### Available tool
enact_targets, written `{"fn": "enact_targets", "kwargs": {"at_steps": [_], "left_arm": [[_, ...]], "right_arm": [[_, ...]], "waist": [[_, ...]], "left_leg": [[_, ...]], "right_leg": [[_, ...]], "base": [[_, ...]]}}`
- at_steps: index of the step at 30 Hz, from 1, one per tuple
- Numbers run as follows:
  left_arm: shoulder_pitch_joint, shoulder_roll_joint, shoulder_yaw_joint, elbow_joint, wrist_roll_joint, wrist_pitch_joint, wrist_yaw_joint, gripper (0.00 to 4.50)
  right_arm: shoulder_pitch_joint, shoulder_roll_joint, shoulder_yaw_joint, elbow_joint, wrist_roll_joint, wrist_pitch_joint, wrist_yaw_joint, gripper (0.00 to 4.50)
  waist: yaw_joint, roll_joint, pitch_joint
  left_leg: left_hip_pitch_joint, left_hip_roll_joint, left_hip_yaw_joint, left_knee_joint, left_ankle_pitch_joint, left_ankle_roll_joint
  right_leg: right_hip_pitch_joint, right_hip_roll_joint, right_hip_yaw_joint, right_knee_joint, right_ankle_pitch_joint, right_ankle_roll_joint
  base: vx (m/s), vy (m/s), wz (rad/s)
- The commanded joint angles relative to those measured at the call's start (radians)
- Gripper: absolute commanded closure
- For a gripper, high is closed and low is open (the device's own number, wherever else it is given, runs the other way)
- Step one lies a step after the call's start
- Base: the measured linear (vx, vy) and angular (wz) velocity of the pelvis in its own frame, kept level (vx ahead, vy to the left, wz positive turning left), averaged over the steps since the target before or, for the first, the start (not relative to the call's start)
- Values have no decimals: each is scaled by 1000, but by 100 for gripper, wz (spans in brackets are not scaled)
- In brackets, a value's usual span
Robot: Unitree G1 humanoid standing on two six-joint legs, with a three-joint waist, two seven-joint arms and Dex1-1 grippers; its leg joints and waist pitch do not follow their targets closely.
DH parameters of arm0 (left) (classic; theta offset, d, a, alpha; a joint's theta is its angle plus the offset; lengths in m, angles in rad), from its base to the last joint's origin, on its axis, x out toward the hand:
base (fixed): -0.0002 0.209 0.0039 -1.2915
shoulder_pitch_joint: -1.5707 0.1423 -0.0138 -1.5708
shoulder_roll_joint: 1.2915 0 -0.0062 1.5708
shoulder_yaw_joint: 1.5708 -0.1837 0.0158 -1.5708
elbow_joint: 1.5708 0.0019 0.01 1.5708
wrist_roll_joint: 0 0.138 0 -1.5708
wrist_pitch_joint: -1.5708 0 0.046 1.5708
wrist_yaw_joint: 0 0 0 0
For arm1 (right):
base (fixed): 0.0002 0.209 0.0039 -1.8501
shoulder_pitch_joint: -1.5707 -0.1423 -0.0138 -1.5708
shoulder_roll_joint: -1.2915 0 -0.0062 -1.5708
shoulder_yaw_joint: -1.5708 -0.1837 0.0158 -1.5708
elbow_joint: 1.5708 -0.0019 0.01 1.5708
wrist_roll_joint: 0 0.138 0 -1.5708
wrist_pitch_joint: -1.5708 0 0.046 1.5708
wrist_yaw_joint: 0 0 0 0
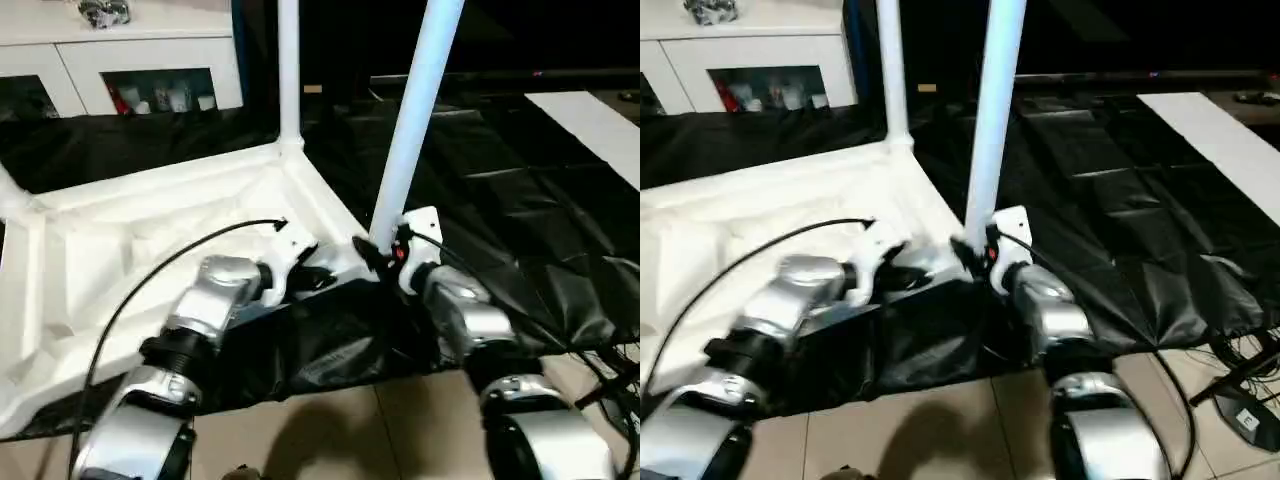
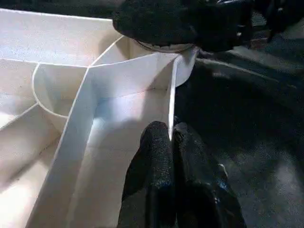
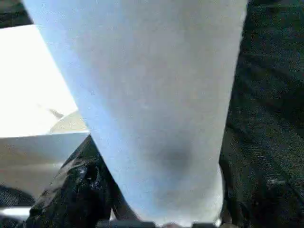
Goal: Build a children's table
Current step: Rotate leg to tighten
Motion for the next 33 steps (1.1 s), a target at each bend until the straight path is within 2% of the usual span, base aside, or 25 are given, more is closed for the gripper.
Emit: {"fn": "enact_targets", "kwargs": {"at_steps": [1,5,6,9,11,13,17,21,24,30,33], "left_arm": [[14,-85,-37,-36,-45,-21,10,450],[22,-63,-45,-44,-36,-27,-9,450],[26,-38,-46,-48,-38,-40,-39,450],[31,3,-50,-55,-46,-68,-106,450],[36,24,-53,-64,-64,-88,-175,450],[42,51,-61,-81,-81,-103,-255,450],[34,97,-76,-82,-95,-115,-367,450],[20,125,-86,-64,-102,-133,-443,450],[16,141,-95,-62,-107,-137,-495,450],[12,162,-107,-68,-122,-134,-577,450],[10,164,-110,-65,-122,-134,-590,450]], "right_arm": [[5,101,88,19,-32,-14,63,131],[11,87,81,4,-16,-18,111,108],[20,56,98,-8,-24,-24,166,82],[36,2,127,-28,-25,-31,290,61],[38,-25,139,-40,-19,-24,359,61],[44,-57,159,-63,-7,0,471,61],[56,-128,209,-96,-11,15,680,61],[56,-176,249,-112,-9,34,838,61],[54,-196,276,-121,-11,47,918,89],[42,-204,305,-126,-21,64,998,136],[44,-202,313,-132,-21,74,1016,163]], "waist": [[0,-11,-56],[-3,-12,-54],[-4,-15,-54],[-3,-14,-57],[-2,-13,-57],[2,-12,-55],[7,-6,-56],[20,-9,-55],[27,-9,-56],[28,-12,-59],[29,-12,-58]], "left_leg": [[4,36,-21,-56,-162,54],[4,36,-20,-56,-177,60],[4,36,-20,-57,-179,61],[2,37,-20,-53,-156,77],[-2,36,-19,-50,-138,90],[-1,38,-17,-49,-145,96],[1,44,-17,-48,-154,92],[5,45,-16,-47,-171,88],[4,46,-18,-48,-170,84],[3,44,-17,-45,-144,89],[4,45,-17,-45,-147,89]], "right_leg": [[46,-78,48,-76,-146,-191],[46,-77,49,-79,-161,-191],[46,-77,48,-79,-169,-189],[50,-76,47,-73,-120,-197],[50,-75,46,-68,-83,-209],[51,-74,44,-71,-100,-214],[46,-73,44,-66,-93,-228],[45,-74,44,-67,-110,-230],[45,-77,45,-66,-121,-231],[47,-77,43,-59,-78,-248],[45,-77,43,-60,-84,-248]], "base": [[0,0,0],[0,0,0],[0,0,0],[0,0,0],[0,0,0],[0,0,0],[0,0,0],[0,0,0],[0,0,0],[0,0,0],[0,0,0]]}}
